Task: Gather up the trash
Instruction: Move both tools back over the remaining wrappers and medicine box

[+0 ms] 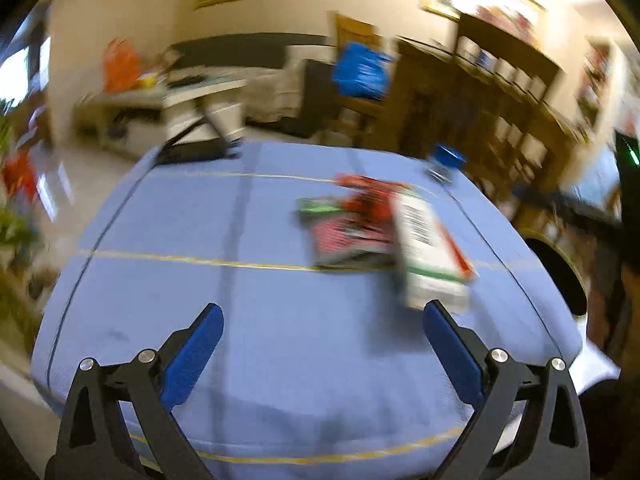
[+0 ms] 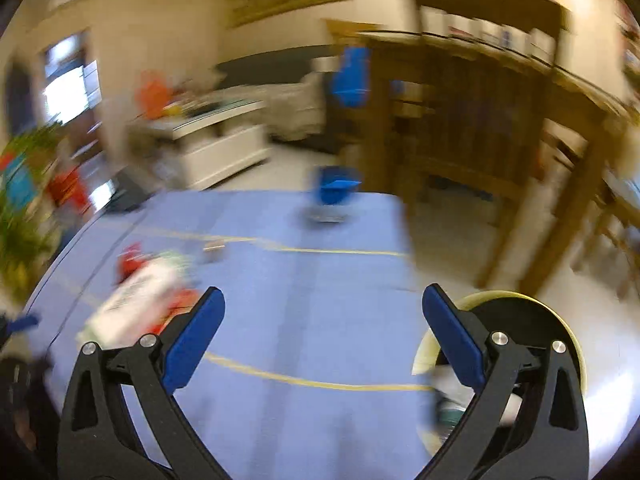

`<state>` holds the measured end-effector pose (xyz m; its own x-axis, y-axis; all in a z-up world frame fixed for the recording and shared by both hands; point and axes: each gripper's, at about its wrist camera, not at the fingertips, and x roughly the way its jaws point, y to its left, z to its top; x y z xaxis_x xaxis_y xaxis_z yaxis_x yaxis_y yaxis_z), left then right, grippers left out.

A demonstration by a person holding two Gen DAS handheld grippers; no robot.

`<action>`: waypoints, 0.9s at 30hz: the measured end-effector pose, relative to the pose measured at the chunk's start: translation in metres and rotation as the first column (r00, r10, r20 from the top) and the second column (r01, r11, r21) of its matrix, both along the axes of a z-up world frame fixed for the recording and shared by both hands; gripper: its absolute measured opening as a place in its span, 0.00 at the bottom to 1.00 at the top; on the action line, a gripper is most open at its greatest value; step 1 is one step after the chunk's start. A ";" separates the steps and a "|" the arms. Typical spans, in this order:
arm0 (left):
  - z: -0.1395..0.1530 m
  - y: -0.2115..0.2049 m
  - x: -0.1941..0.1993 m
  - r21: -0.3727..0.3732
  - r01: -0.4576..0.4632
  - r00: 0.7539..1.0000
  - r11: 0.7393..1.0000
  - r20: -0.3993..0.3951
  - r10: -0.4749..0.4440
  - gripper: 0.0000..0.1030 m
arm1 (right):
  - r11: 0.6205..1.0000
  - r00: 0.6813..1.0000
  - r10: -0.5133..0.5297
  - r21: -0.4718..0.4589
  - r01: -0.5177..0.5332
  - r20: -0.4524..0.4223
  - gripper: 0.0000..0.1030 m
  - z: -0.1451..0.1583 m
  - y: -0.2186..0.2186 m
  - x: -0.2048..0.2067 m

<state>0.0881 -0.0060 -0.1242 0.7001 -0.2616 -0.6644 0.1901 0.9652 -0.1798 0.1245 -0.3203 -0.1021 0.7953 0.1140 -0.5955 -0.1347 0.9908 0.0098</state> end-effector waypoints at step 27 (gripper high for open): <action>0.008 0.065 0.008 -0.224 -0.038 0.999 0.974 -0.027 0.032 0.94 | 0.958 0.916 0.264 -0.028 -0.285 -0.302 0.32 0.005 0.150 0.083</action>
